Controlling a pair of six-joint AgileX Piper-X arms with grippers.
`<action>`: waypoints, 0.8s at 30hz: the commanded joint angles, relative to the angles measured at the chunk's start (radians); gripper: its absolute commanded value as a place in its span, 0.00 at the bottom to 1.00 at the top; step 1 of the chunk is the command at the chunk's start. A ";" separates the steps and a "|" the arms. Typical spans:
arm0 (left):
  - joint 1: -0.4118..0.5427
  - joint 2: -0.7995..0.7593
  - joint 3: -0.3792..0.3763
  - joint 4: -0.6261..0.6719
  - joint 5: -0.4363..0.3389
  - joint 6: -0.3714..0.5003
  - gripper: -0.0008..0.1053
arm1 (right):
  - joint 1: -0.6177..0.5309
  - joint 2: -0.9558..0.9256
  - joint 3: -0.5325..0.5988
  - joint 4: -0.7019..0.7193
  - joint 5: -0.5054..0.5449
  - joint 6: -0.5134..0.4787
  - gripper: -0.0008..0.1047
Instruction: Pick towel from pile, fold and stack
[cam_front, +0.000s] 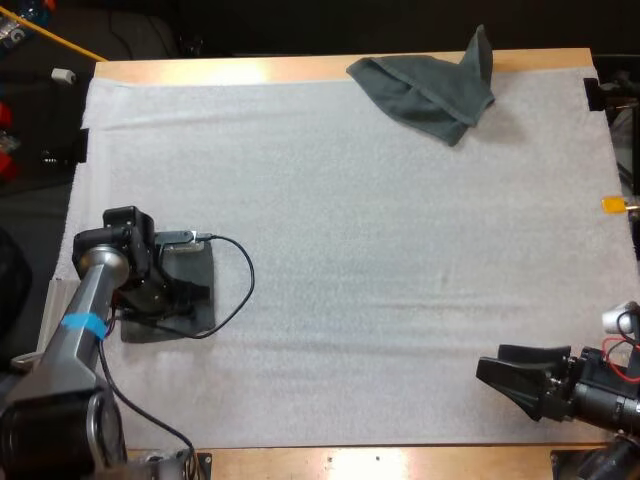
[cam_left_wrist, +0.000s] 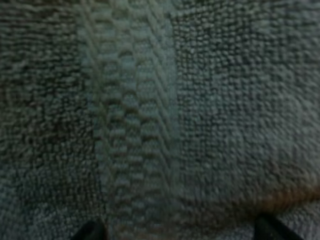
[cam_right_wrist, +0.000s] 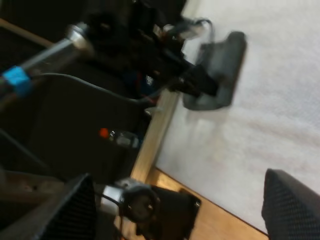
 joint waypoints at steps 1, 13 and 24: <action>-0.004 0.001 -0.002 0.001 0.008 -0.009 0.56 | 0.003 -0.001 -0.004 -0.027 -0.011 0.007 0.64; -0.004 -0.092 -0.162 0.082 0.086 -0.009 0.56 | 0.003 0.001 -0.004 -0.025 0.011 0.002 0.64; -0.004 -0.373 -0.295 0.087 0.223 -0.016 0.56 | 0.003 0.007 0.050 -0.014 0.121 -0.100 0.64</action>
